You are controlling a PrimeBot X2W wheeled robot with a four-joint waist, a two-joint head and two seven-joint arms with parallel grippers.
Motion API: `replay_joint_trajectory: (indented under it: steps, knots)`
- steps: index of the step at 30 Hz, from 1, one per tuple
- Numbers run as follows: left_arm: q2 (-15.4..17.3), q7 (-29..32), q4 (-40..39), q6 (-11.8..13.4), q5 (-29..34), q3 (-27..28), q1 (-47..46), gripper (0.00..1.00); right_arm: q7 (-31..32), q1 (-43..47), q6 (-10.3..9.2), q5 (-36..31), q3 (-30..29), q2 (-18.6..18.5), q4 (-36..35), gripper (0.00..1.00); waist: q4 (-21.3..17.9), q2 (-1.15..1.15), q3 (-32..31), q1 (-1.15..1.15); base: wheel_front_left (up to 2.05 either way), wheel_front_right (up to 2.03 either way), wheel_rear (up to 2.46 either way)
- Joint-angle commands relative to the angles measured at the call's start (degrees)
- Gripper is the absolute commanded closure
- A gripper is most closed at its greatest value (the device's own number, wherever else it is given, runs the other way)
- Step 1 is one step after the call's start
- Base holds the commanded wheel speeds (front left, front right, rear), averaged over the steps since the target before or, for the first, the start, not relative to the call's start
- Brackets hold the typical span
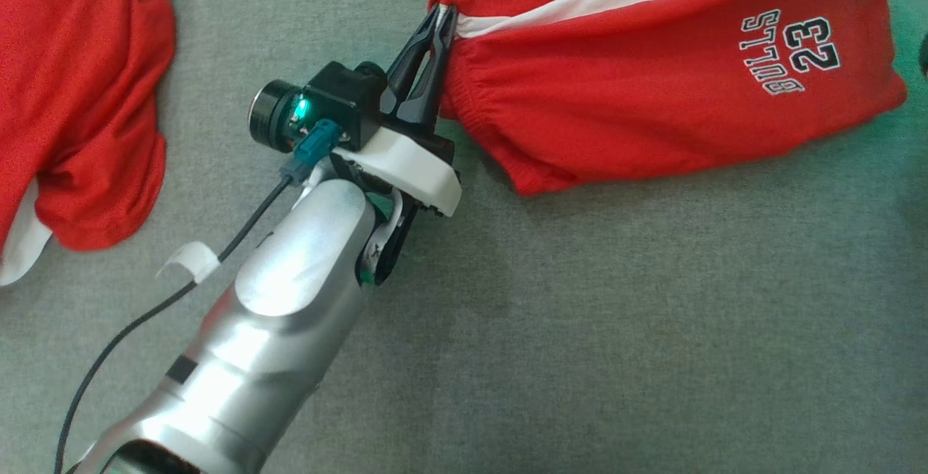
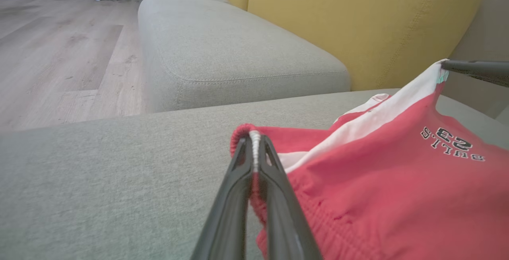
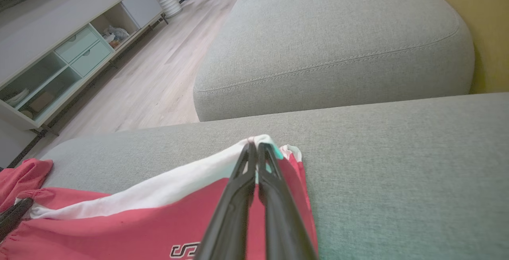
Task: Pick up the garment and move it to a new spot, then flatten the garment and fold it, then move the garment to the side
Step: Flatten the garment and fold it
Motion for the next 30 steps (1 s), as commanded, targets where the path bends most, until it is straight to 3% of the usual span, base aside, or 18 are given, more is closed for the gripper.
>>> replay_joint_trajectory:
  steps: [1,2,3,4,12,16,18,20,23,27,28,29,30]
  knots:
    - [0.3,-0.6,-0.8,0.9,0.4,1.6,-2.0,1.0,-1.1,-0.8,-0.04,0.7,1.2,-0.7,0.3,0.92,0.5,0.0,0.3,-0.01,0.0,0.0,0.0]
    - [0.2,-0.8,-0.5,1.1,0.3,1.5,-2.0,0.78,-1.5,-1.4,-0.04,1.0,2.0,-0.5,1.1,0.67,0.6,0.0,0.4,-0.01,0.0,0.0,0.0]
    - [0.0,-0.9,-0.2,1.3,0.1,1.5,-2.0,0.16,-2.0,-1.8,-0.04,1.3,2.8,-0.3,1.9,0.02,0.8,0.0,0.4,-0.01,0.0,0.0,0.0]
    - [-0.1,-1.1,0.1,1.6,0.0,1.4,-1.8,0.0,-2.5,-2.1,-0.04,1.8,3.3,-0.1,2.8,0.0,0.9,0.0,0.3,-0.01,0.0,0.0,0.0]
    - [-0.2,-4.8,-0.6,4.4,0.4,1.9,1.8,0.0,-6.9,-0.6,-0.04,5.4,7.2,-0.2,4.3,0.0,0.6,0.0,-2.1,-0.01,0.0,0.0,0.0]
    - [1.2,-6.2,-5.1,8.6,4.0,3.3,6.7,0.0,-7.7,1.6,-0.04,6.5,9.4,-0.2,6.1,0.0,0.2,0.0,-3.6,-0.01,0.0,0.0,0.0]
    - [1.5,-6.3,-13.1,12.2,8.4,6.3,11.7,0.0,-8.0,2.6,-0.04,6.4,10.6,-0.2,9.8,0.0,0.9,0.0,-4.4,-0.01,0.0,0.0,0.0]
    - [1.3,-6.3,-18.2,13.8,11.2,8.0,15.9,0.0,-8.0,2.9,-0.04,6.1,11.1,0.3,13.1,0.0,1.7,0.0,-4.8,-0.01,0.0,0.0,0.0]
    - [0.7,-6.3,-24.0,14.8,14.8,9.4,21.5,0.0,-7.8,2.8,-0.04,5.6,11.8,1.4,18.5,0.0,3.5,0.0,-5.4,-0.01,0.0,0.0,0.0]
    - [0.0,-6.3,-28.1,14.2,17.9,9.7,26.7,0.0,-5.7,2.8,-0.04,5.9,13.1,3.9,24.5,0.0,5.9,0.0,-6.3,-0.01,0.0,0.0,0.0]
    - [-0.1,-6.3,-28.6,14.0,18.4,9.7,27.6,0.0,-5.1,2.8,-0.04,6.0,13.5,4.5,25.1,0.2,6.4,0.0,-6.6,-0.01,0.0,0.0,0.0]
    - [-0.2,-6.3,-29.0,13.9,19.0,10.0,28.3,0.0,-4.5,2.9,-0.04,6.3,13.9,5.1,25.6,0.64,6.6,0.0,-6.9,-0.01,0.0,0.0,0.0]
    - [-0.3,-6.3,-29.4,13.7,19.3,10.3,29.0,0.0,-4.2,2.8,-0.04,6.3,14.3,5.4,25.9,1.0,6.8,0.0,-7.1,-0.01,0.0,0.0,0.0]
